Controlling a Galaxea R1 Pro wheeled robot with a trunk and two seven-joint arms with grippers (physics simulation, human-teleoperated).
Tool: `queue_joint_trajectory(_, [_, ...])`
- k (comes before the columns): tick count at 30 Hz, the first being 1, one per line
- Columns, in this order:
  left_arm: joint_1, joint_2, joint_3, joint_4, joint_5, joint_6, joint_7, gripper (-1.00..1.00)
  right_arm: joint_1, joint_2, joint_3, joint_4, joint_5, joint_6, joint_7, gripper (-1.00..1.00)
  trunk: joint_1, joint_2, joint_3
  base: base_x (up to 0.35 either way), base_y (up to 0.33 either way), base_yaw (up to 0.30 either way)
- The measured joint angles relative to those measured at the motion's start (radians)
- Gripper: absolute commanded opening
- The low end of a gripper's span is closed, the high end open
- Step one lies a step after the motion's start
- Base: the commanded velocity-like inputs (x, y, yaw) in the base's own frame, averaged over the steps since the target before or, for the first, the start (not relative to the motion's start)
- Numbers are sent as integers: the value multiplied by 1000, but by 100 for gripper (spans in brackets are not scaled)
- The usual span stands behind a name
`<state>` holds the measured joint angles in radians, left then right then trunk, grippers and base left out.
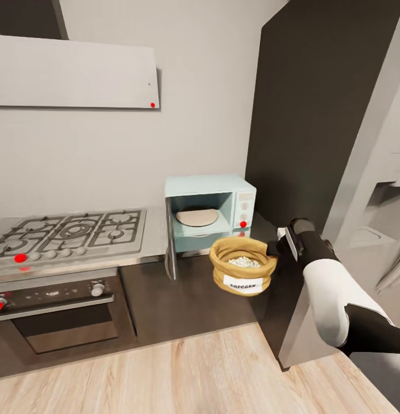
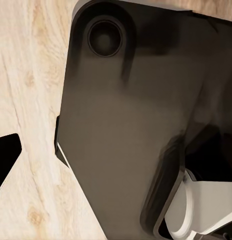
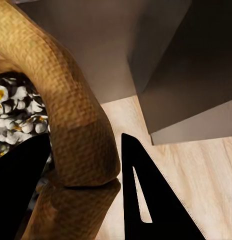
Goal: In the kitchen, take the popcorn bag from the countertop, put it into the microwave, and heat it until the popcorn is cooked so the cooked popcorn ends up inside the bag.
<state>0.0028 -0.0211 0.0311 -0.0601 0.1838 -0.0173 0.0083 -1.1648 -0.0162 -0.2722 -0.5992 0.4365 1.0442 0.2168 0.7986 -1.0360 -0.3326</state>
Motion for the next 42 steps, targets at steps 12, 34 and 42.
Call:
queue_joint_trajectory(12, [0, 0, -1, -2, 0, 0, 0, 100, 0, -6, -2, -8, 6, 0, -1, -100, 0, 0, 0, 0, 157, 76])
queue_joint_trajectory(34, [0, 0, -1, -2, 0, 0, 0, 100, 1, -17, 1, -14, 12, 0, -10, -100, 0, 0, 0, 0, 0, 0])
queue_joint_trajectory(42, [0, 0, -2, -1, 0, 0, 0, 100, -39, -10, 3, -4, 6, 0, -10, -100, 0, 0, 0, 0, 0, 0])
